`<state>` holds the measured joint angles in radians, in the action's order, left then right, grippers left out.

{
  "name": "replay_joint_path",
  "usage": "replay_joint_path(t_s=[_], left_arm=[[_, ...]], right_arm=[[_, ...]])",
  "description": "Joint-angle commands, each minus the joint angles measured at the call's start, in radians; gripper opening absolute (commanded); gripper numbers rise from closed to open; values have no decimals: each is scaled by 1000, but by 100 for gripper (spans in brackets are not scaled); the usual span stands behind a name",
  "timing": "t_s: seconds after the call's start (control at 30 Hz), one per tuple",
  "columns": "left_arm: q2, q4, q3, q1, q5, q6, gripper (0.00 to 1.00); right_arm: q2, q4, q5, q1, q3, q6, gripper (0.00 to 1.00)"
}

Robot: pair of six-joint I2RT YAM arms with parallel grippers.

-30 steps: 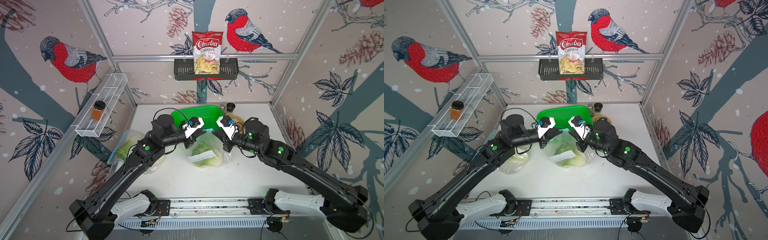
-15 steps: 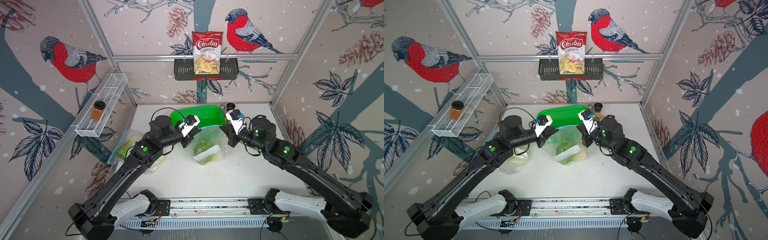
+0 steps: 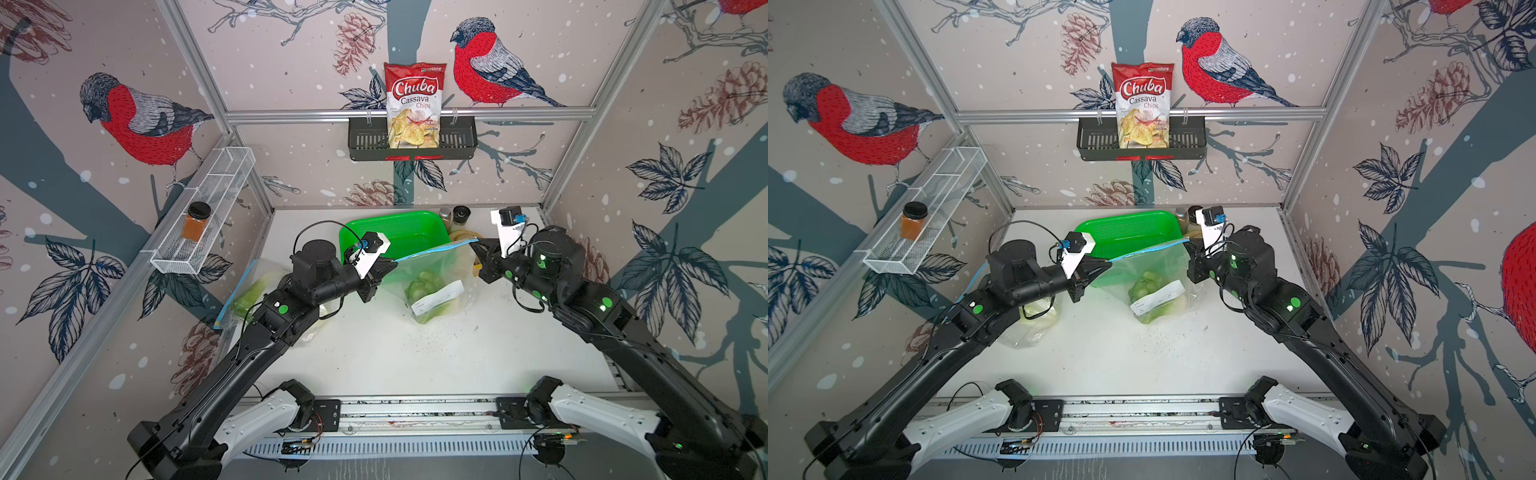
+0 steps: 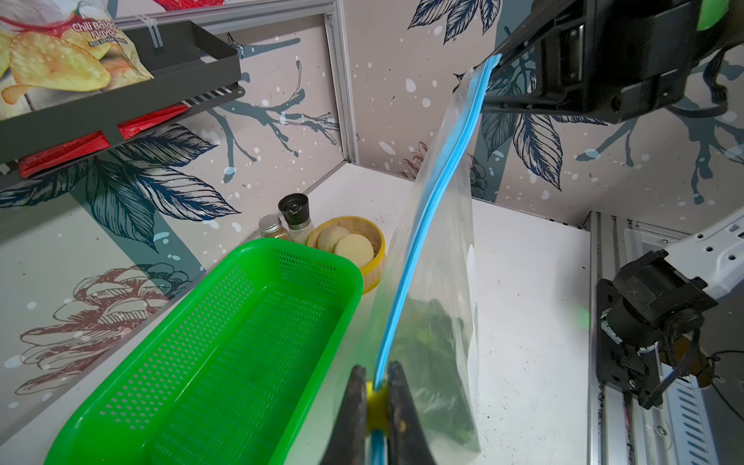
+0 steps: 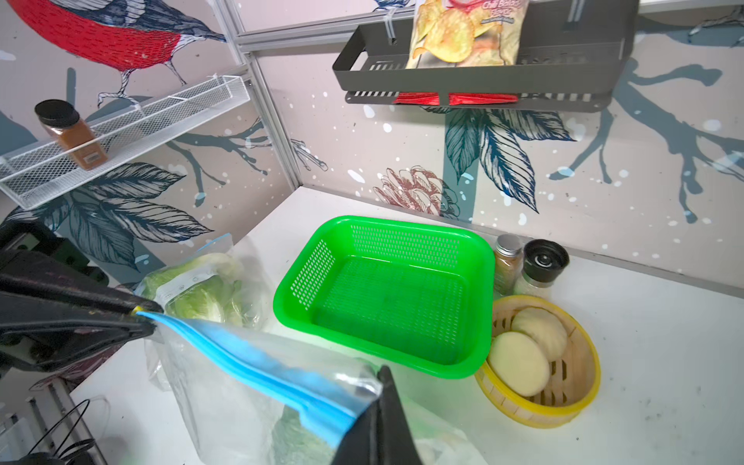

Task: Put the chinese cabbages into a zipper bag and zip it
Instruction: Zip the zipper on the zipper food storage bag.

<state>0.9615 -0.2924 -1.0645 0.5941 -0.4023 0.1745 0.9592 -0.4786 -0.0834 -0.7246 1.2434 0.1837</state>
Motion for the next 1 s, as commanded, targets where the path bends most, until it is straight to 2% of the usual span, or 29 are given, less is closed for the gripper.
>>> replay_joint_path(t_s=[0.0, 0.2, 0.3, 0.47, 0.67, 0.77, 0.9, 0.97], left_arm=[[-5, -32, 7, -5, 22, -54, 0], [-15, -39, 25, -5, -10, -82, 0], [-31, -45, 40, -5, 25, -83, 0], [-46, -69, 52, -5, 33, -76, 0], [-81, -75, 53, -5, -6, -101, 1], [-93, -70, 61, -5, 38, -108, 2], [-79, -91, 94, -5, 185, -116, 2], [-64, -80, 115, -5, 217, -120, 2]], right_arm=[[-19, -16, -189, 17, 16, 59, 0], [-69, -47, -250, 24, -3, 89, 0], [-86, -63, -243, 31, 0, 102, 0], [-88, -90, -196, 31, 18, 103, 0], [-97, -66, -52, 31, 22, 108, 0], [-70, -36, -49, 33, -6, 130, 0], [-17, 23, -95, 61, -41, 178, 0], [15, 90, -32, 107, -72, 215, 0]])
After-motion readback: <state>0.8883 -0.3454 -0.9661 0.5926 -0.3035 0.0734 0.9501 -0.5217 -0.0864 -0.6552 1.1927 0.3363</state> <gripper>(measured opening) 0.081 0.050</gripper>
